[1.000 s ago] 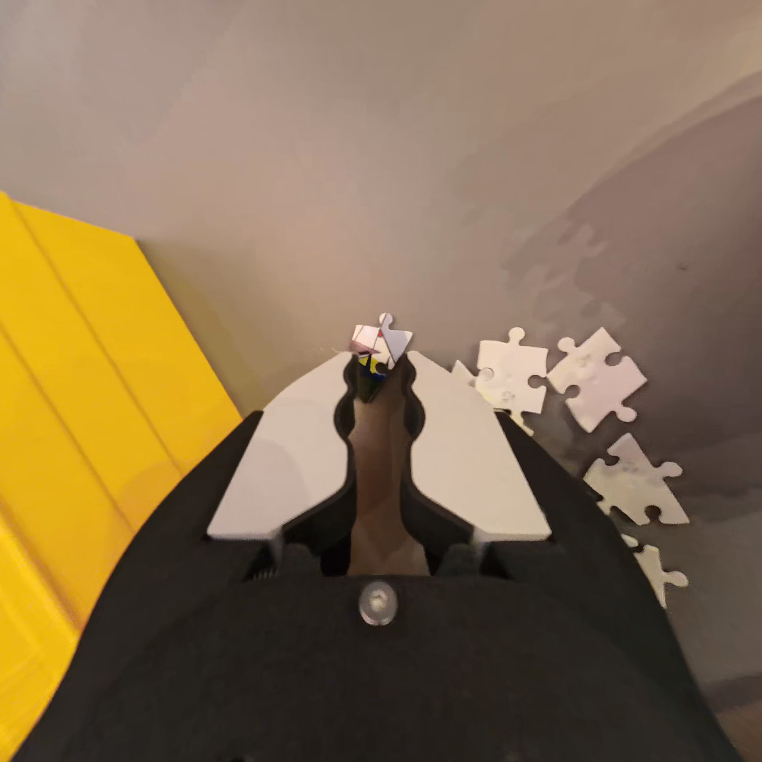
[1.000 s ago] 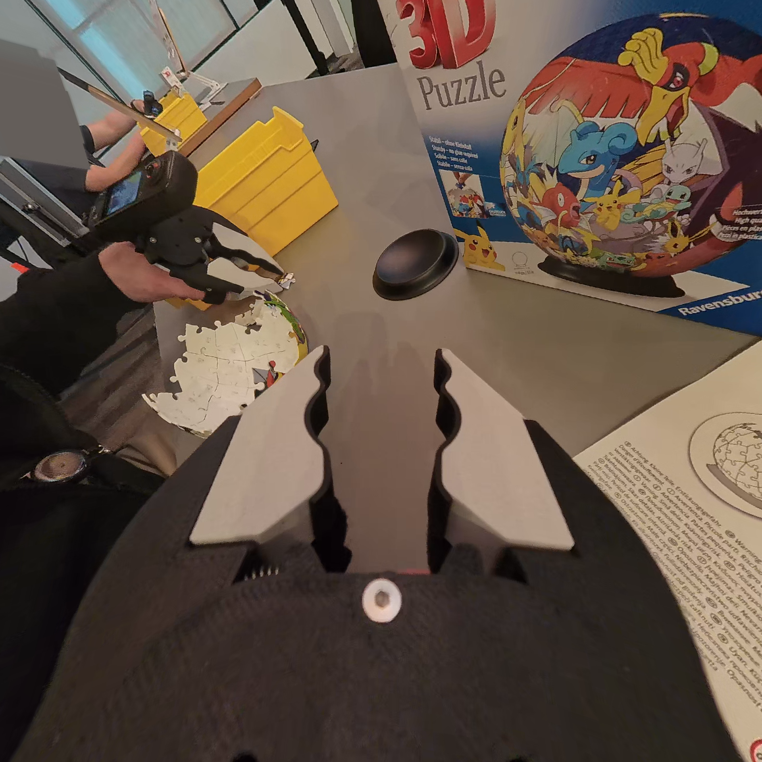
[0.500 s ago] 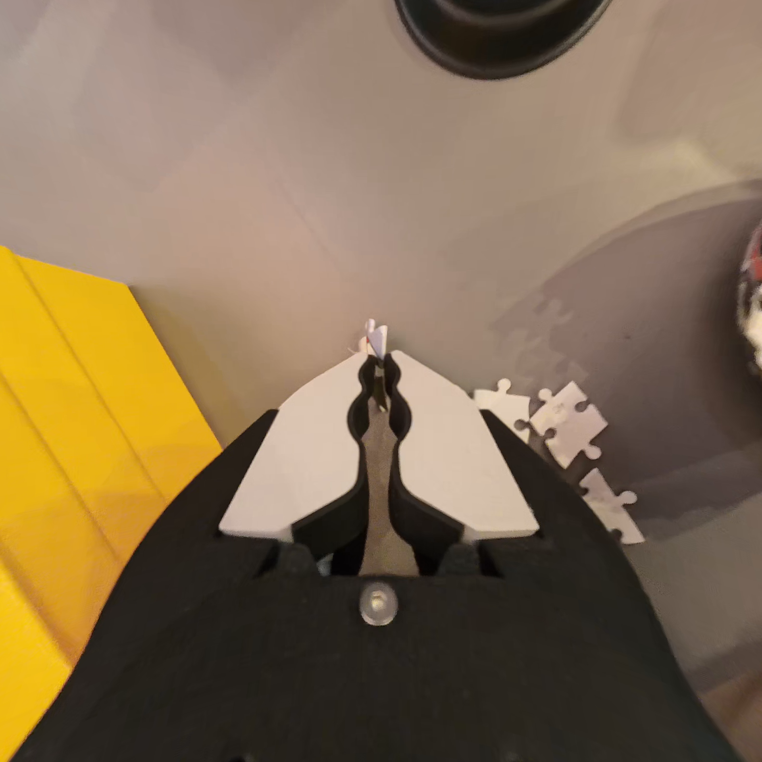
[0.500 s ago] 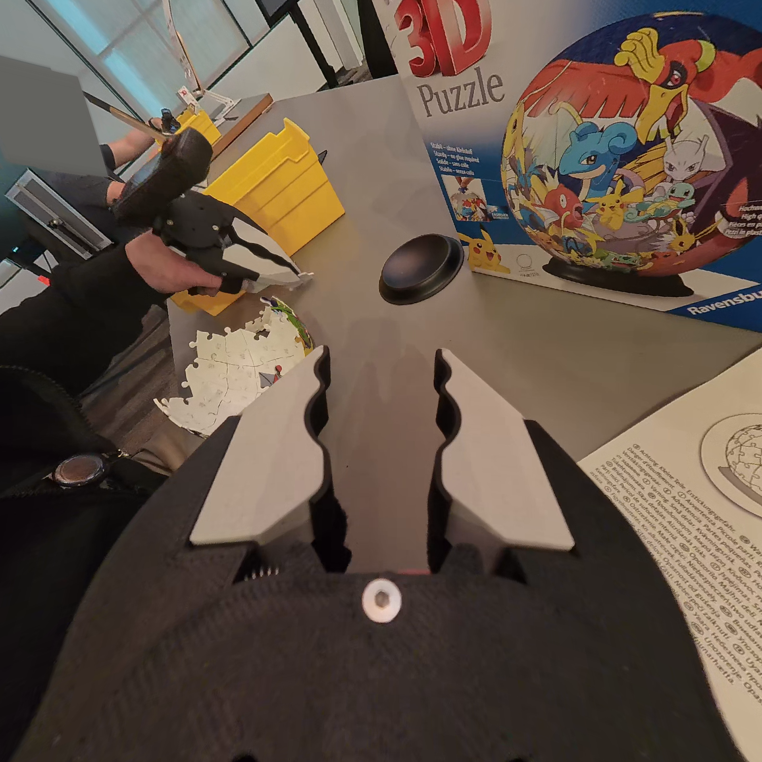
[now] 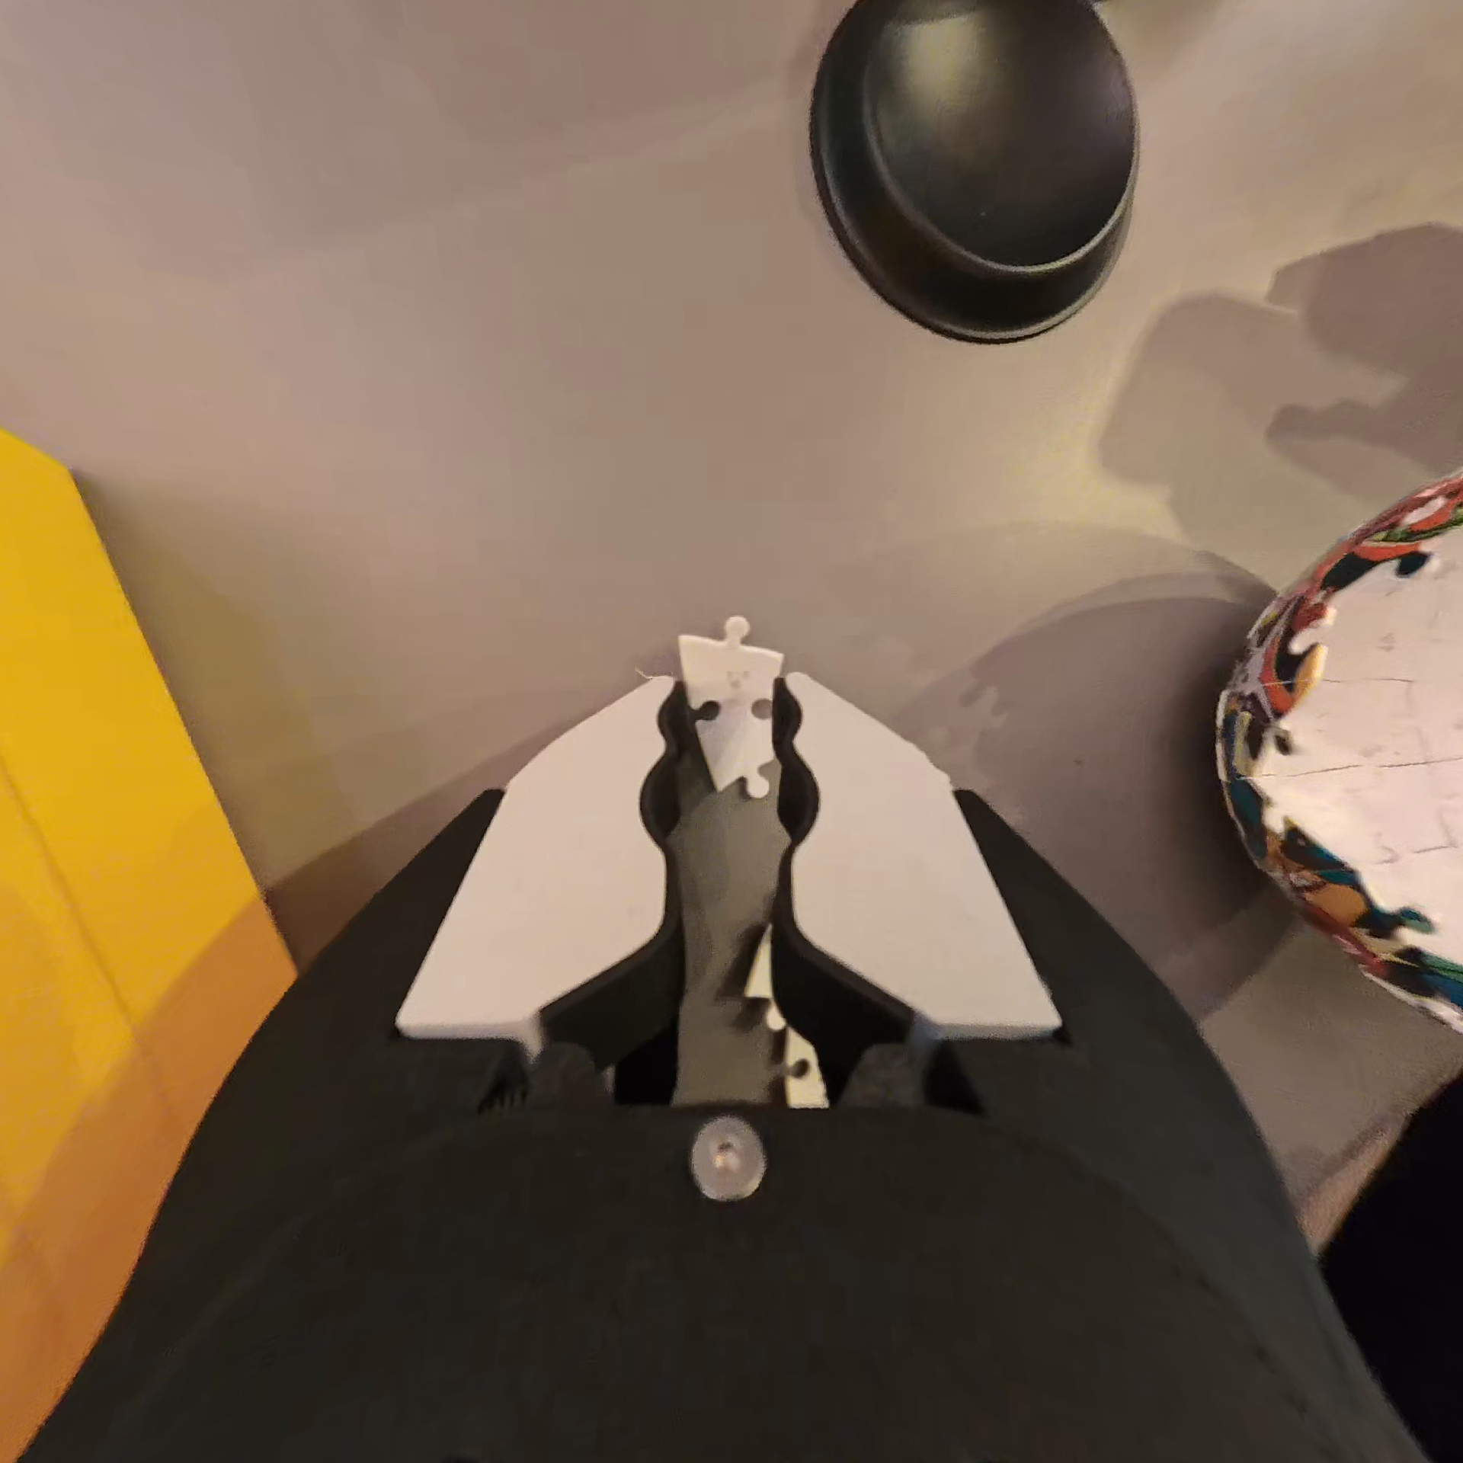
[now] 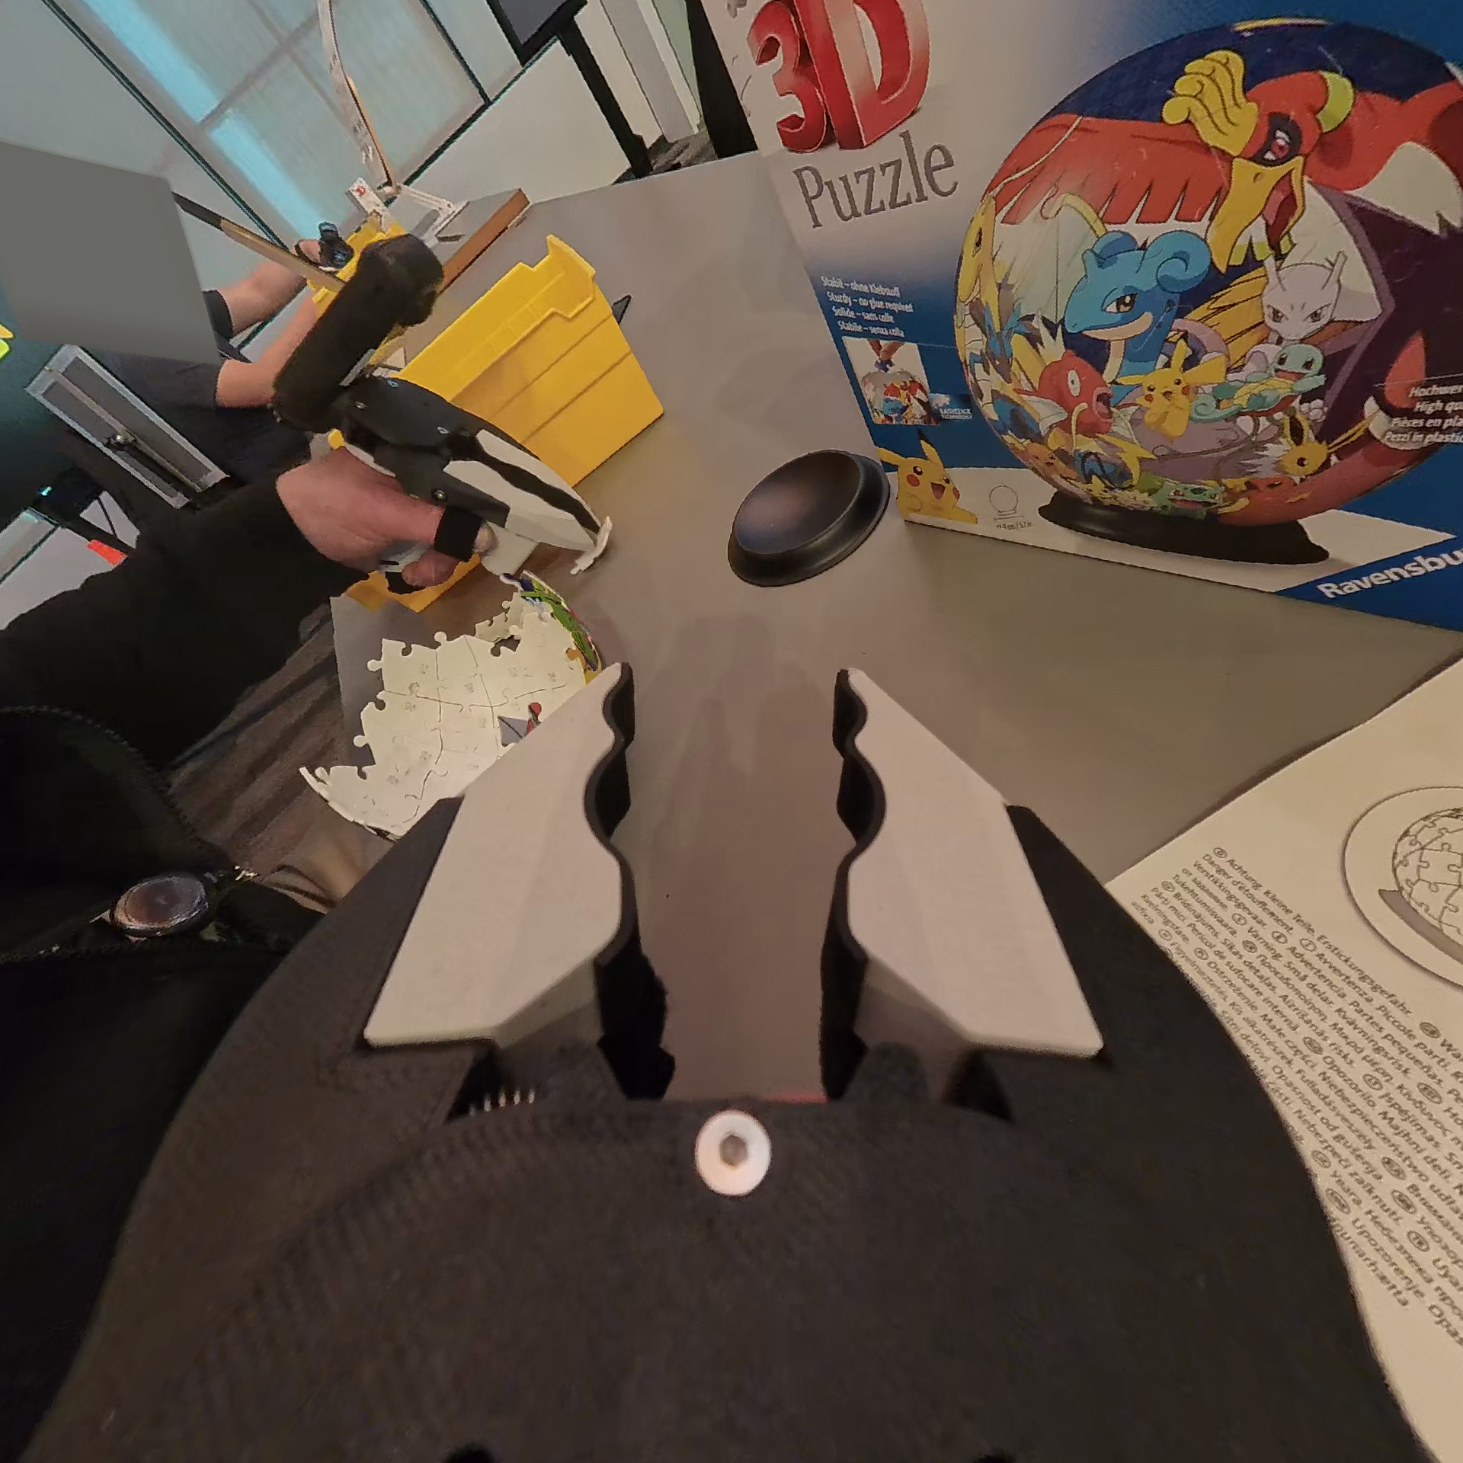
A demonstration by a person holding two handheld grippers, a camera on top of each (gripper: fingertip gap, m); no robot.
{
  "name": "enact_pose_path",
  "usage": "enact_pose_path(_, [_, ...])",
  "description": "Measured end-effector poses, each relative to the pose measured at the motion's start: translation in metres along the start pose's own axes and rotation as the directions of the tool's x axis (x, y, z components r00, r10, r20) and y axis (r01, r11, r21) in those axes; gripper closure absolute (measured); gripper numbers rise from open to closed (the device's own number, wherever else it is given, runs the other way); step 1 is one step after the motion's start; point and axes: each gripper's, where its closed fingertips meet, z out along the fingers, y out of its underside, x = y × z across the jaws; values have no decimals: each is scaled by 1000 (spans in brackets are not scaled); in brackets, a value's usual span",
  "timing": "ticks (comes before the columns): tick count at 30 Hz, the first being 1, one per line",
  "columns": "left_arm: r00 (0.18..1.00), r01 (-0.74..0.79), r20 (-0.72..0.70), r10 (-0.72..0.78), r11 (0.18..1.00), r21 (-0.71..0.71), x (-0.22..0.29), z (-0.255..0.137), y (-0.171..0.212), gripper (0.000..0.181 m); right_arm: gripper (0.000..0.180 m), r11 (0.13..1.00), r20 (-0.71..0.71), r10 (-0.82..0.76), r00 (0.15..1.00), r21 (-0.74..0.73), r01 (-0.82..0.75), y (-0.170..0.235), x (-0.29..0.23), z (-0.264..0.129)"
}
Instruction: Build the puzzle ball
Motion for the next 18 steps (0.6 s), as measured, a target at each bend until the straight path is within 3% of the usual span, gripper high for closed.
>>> enact_pose_path(7, [990, -131, 45, 132, 991, -24, 16, -28, 18, 162, 130, 1000, 1, 3, 1000, -5, -3, 2, 1, 1])
enact_pose_path(13, [948, -294, 72, 310, 939, -177, 22, -30, 65, 148, 130, 1000, 2, -1, 1000, -14, 1, 3, -1, 4])
enact_pose_path(18, [914, -383, 84, 397, 913, -139, 26, -26, 66, 153, 130, 1000, -1, -3, 1000, -17, 3, 3, -1, 4])
